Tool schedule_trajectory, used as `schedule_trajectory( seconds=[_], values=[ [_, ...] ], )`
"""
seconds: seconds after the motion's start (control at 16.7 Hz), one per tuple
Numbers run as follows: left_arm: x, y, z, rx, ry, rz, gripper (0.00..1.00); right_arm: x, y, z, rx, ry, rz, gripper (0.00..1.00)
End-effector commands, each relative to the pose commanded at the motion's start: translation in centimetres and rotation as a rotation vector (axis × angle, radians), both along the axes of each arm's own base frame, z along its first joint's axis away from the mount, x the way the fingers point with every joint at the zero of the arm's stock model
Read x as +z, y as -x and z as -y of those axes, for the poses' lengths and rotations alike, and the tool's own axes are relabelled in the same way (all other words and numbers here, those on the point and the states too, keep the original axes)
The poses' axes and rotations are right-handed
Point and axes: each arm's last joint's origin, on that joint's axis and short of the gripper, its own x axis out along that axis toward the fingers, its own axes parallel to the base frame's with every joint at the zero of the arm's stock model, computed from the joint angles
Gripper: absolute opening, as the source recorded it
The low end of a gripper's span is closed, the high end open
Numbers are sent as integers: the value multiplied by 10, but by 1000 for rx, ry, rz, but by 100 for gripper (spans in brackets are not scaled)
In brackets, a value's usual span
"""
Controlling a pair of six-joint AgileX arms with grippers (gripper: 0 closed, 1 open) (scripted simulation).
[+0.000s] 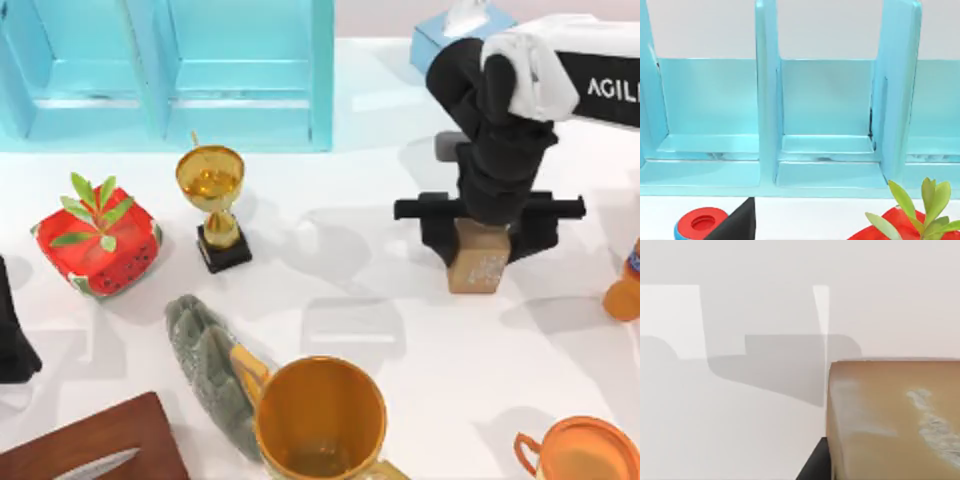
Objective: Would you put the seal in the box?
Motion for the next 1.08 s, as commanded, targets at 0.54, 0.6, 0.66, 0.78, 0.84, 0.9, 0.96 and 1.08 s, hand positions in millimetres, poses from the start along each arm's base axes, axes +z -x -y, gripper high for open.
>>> schedule_trajectory(
  seconds=[0.54,0.6,0.66,0.78,0.84,0.9,0.96,1.08],
  values=[
    [0,0,0,0,0,0,100,0,0,0,0,0,0,0],
    [0,0,0,0,0,0,100,0,0,0,0,0,0,0],
    [0,0,0,0,0,0,100,0,0,0,0,0,0,0],
    [0,0,0,0,0,0,100,1,-1,1,-4,0,2,0],
    [0,0,0,0,0,0,100,1,-1,1,-3,0,2,0],
    [0,0,0,0,0,0,100,5,-1,1,-2,-1,4,0],
    [0,0,0,0,0,0,100,11,-3,0,-2,-4,10,0],
    [0,0,0,0,0,0,100,26,-5,-2,-3,-6,16,0]
  ],
)
